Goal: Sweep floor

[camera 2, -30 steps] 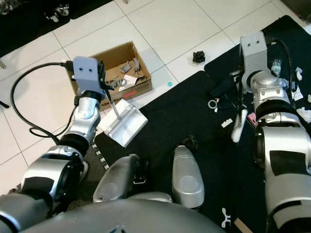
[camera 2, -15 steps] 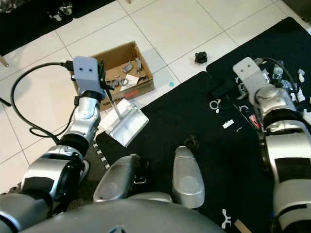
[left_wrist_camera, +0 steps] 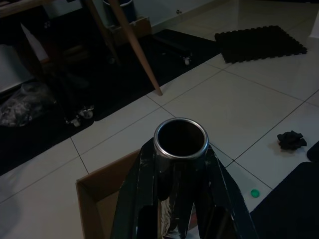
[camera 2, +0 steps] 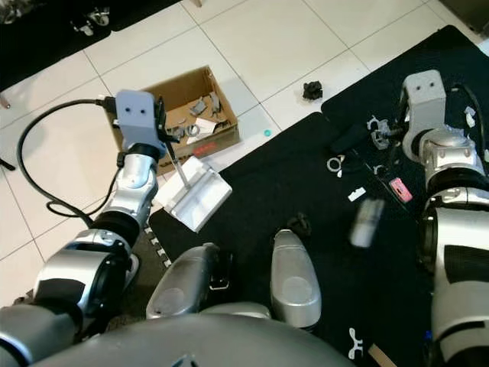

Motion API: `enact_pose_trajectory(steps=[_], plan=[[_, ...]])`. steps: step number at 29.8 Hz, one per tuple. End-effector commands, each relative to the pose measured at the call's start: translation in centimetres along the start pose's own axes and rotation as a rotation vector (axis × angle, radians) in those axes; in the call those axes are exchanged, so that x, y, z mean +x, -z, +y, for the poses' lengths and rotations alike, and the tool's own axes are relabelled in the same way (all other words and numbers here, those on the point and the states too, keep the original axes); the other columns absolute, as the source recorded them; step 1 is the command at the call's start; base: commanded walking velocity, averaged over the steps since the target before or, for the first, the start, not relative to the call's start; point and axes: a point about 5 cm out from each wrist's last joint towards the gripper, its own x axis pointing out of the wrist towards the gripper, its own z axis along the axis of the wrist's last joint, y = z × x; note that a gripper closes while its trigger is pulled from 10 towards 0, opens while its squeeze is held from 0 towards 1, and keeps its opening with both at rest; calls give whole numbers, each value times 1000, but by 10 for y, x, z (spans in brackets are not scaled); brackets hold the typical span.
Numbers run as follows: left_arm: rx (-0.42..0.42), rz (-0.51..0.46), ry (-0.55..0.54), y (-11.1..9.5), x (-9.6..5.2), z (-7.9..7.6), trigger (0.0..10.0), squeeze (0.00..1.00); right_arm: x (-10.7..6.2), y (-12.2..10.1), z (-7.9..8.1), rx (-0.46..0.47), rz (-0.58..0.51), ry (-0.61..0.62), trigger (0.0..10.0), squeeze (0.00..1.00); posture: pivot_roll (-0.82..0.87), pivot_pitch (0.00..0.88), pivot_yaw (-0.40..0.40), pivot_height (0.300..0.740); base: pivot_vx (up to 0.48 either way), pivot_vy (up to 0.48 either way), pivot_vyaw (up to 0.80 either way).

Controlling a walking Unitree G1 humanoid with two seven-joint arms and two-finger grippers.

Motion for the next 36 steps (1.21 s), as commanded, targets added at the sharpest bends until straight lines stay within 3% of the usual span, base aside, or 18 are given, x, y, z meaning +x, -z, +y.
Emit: enact_pose_trajectory(steps=[1,3,4,8,11,13,15,19,21,22,23,25,27,32,36], plan=[[30,111,5,23,-12,1,10000,0,-2,-6,-11,137,-73,114,10000,0,-74,90,-7,740,0,0,0],[30,111,5,23,-12,1,10000,0,-2,-6,-11,137,-73,114,10000,0,-74,90,-7,740,0,0,0],[31,113,5,23,-13,1,10000,0,-4,-4,-19,229,-111,210,10000,0,-74,90,-7,740,0,0,0],[32,114,6,23,-13,2,10000,0,-5,-2,-23,239,-117,261,10000,0,-74,90,-7,740,0,0,0],[34,112,4,23,-13,3,10000,0,-11,1,-39,269,-140,394,10000,0,-70,101,-1,740,0,0,0],[34,112,4,23,-13,3,10000,0,-11,1,-39,269,-140,394,10000,0,-70,101,-1,740,0,0,0],[34,112,2,23,-13,4,10000,0,-15,1,-47,330,-164,449,10000,0,-71,104,0,740,0,0,0],[35,115,6,24,-14,4,10000,0,-10,-14,-30,33,-202,349,10000,0,-75,106,3,740,0,0,0],[35,115,8,24,-13,3,10000,0,-8,-17,-24,-67,-209,334,10000,0,-75,105,5,740,0,0,0],[35,115,8,24,-13,3,10000,0,-8,-17,-24,-67,-209,334,10000,0,-75,105,5,740,0,0,0],[35,114,8,24,-13,2,10000,0,-8,-18,-22,-143,-200,336,10000,0,-74,105,4,740,0,0,0],[35,114,8,24,-13,2,10000,0,-8,-18,-22,-143,-200,336,10000,0,-74,105,4,740,0,0,0],[34,111,8,23,-12,2,10000,0,-7,-16,-20,-206,-175,337,10000,0,-69,105,1,740,0,0,0],[35,112,1,24,-14,5,10000,0,-9,-5,-28,-215,-132,355,10000,0,-69,107,-2,740,0,0,0],[35,117,3,26,-15,4,10000,0,-13,8,-40,-374,-48,361,10000,0,-76,113,2,740,0,0,0]])
